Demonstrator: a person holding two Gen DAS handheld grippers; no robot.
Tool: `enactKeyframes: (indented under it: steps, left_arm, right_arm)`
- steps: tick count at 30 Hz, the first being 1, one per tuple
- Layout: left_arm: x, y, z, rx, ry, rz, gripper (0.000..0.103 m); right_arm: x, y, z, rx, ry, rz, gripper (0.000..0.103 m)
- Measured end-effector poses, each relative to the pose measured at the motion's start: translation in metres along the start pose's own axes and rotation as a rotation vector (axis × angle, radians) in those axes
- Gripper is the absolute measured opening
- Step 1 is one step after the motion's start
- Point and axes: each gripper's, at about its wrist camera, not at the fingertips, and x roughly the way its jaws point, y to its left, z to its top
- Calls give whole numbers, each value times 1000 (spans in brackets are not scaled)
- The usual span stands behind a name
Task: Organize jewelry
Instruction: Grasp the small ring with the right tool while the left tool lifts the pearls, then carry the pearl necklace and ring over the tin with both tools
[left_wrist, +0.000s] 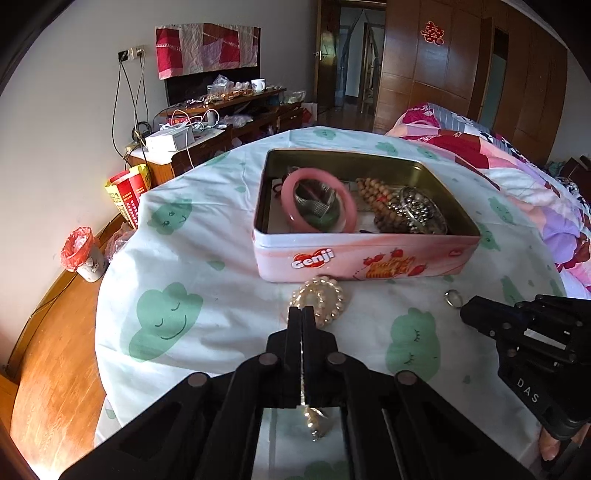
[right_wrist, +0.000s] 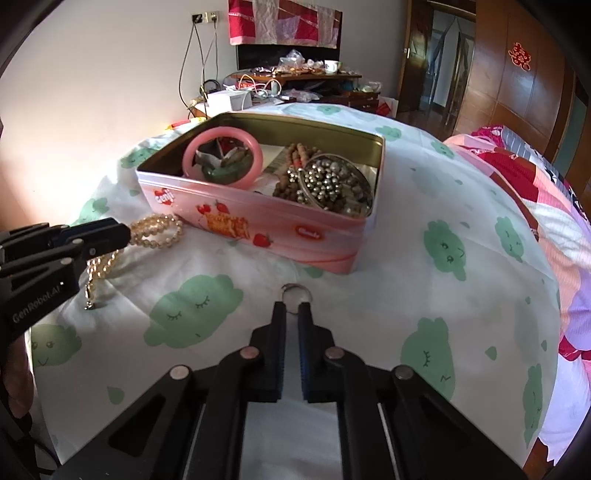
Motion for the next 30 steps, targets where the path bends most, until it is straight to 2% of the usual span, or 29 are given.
enactKeyframes:
  steps: [5, 6, 7, 9, 11, 13, 14, 15, 16, 17, 19, 20, 22, 24, 30]
  left_arm:
    - [3, -2, 1, 6, 7, 7, 0]
    - [4, -1, 1, -2, 8, -8, 0]
    - [4, -1, 1, -2, 9, -9, 0]
    - [8, -2, 3, 4, 25, -11, 2]
    - [12, -6, 4, 17, 32, -12, 15]
    - [16, -10, 4, 31, 41, 11, 59]
    - [16, -10, 3, 31, 35, 13, 65]
    - [17, -11, 3, 36, 27, 9, 67]
    - [20, -12, 3, 45, 34, 2, 67]
    - [26, -12, 3, 51, 58, 4, 67]
    - [35, -12, 1, 62, 81, 8, 67]
    - [34, -13, 1, 67, 71, 4, 63]
    - [34, -13, 2, 70, 73, -18, 33]
    - [33, -17, 2, 96, 70, -28, 15]
    - [24, -17, -1, 102, 59, -55, 12]
  right_arm:
    - [0, 0, 0, -12, 11, 5, 8]
    - [1, 1, 1, -10, 15, 9, 12]
    - [3, 0, 3, -10, 18, 7, 18]
    - [6, 0, 6, -8, 18, -9, 60]
    - [7, 0, 10, -10, 7, -24, 60]
    - [10, 1, 13, -16, 12, -27, 60]
    - [13, 2, 14, -21, 20, -22, 60]
    - [15, 2, 14, -22, 29, -17, 58]
    - [16, 2, 14, -19, 33, -8, 57]
    - [16, 1, 14, -15, 33, 4, 49]
    - [14, 0, 13, -17, 26, 8, 26]
    - [14, 0, 12, -20, 25, 8, 21]
    - [13, -1, 11, -16, 23, 14, 21]
    - [12, -2, 11, -13, 21, 20, 21]
    - [-1, 1, 4, -28, -7, 15, 20]
